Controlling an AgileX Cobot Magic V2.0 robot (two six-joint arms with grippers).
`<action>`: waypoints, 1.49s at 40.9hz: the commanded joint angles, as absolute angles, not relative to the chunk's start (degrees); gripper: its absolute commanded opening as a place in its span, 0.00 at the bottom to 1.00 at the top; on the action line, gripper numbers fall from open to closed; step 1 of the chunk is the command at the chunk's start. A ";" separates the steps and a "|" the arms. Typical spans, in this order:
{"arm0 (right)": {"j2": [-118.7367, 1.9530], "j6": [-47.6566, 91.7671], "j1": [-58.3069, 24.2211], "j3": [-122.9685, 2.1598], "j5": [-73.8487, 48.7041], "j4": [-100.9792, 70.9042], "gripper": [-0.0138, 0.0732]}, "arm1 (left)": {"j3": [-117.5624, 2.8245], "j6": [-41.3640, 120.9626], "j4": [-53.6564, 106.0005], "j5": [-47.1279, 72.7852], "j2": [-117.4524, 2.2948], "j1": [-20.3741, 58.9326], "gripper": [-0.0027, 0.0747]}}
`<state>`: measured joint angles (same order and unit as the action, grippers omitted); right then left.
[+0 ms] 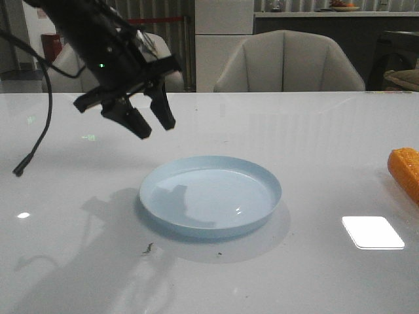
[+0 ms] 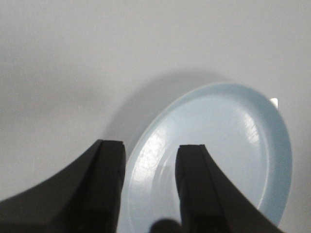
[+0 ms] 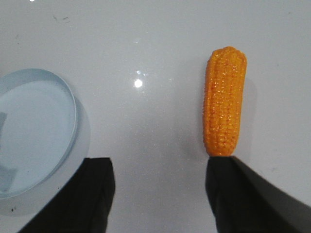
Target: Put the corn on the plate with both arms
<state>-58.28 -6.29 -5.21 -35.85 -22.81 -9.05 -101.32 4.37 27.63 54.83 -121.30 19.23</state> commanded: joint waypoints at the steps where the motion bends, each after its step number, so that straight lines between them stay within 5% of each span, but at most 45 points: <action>1: -57.87 -6.14 -5.18 -37.87 -18.47 -9.34 0.76 | -108.81 5.26 28.06 56.27 -116.01 17.54 0.48; 11: -57.87 -6.14 -5.18 -37.87 -18.04 -9.34 0.76 | -119.39 8.17 12.33 60.41 -111.66 15.24 0.43; 29: -57.87 -6.14 -5.18 -37.87 -18.50 -9.34 0.76 | -116.11 7.09 -1.51 50.36 -95.07 10.25 0.33; 36: -57.87 -6.14 -5.18 -37.87 -18.75 -9.34 0.76 | -102.33 7.09 -1.39 44.85 -86.26 3.67 0.33; 48: -58.86 -6.14 -4.86 -38.12 -19.09 -4.63 0.76 | -59.45 7.09 1.05 19.81 -63.42 -3.12 0.33; 61: -71.15 -6.14 -4.86 -50.78 -26.36 0.00 0.76 | -39.03 7.09 2.69 17.15 -48.64 -3.12 0.33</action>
<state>-68.59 -6.29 -5.21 -45.56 -27.11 -2.24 -39.59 7.69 1.69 22.38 -51.44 -3.07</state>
